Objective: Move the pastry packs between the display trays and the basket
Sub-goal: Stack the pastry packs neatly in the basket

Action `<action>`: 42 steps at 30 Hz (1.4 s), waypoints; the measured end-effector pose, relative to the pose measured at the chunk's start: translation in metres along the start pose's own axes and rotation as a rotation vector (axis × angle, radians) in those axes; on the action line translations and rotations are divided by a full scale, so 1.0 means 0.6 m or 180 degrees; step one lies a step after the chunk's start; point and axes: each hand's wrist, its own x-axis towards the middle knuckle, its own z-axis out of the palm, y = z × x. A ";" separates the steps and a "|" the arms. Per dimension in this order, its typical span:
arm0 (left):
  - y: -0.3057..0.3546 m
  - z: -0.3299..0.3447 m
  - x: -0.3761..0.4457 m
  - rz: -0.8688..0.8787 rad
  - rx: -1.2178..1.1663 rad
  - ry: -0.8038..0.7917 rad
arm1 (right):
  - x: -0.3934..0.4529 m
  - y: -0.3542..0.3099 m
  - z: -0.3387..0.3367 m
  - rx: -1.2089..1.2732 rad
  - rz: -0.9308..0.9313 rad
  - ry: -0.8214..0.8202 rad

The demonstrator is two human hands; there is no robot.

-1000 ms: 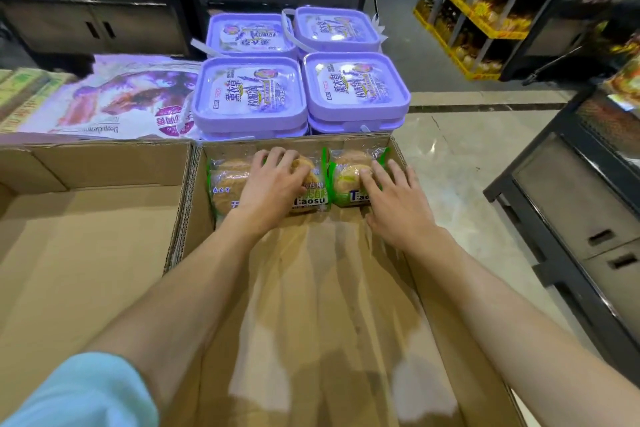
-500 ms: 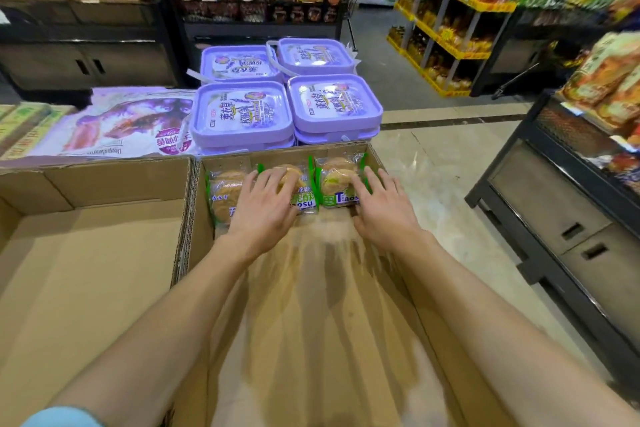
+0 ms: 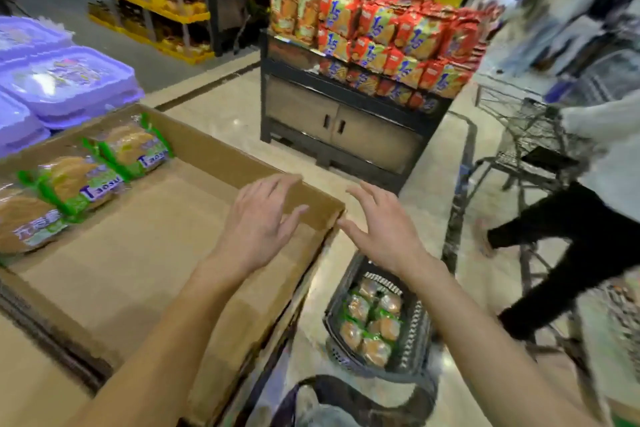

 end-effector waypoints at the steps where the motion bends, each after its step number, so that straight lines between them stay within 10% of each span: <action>1: 0.043 0.015 0.003 0.0161 -0.0198 -0.0090 | -0.044 0.036 -0.004 0.0019 0.0220 0.0007; 11: 0.391 0.241 -0.033 0.0962 -0.0169 -0.1163 | -0.387 0.338 0.002 0.0469 0.1765 0.0315; 22: 0.706 0.524 -0.043 0.0618 -0.0489 -0.1813 | -0.595 0.724 -0.021 0.0583 0.1981 0.0119; 42: 0.530 0.737 0.127 -0.2353 -0.0471 -0.0576 | -0.022 0.961 0.054 0.0251 -0.0525 -0.1311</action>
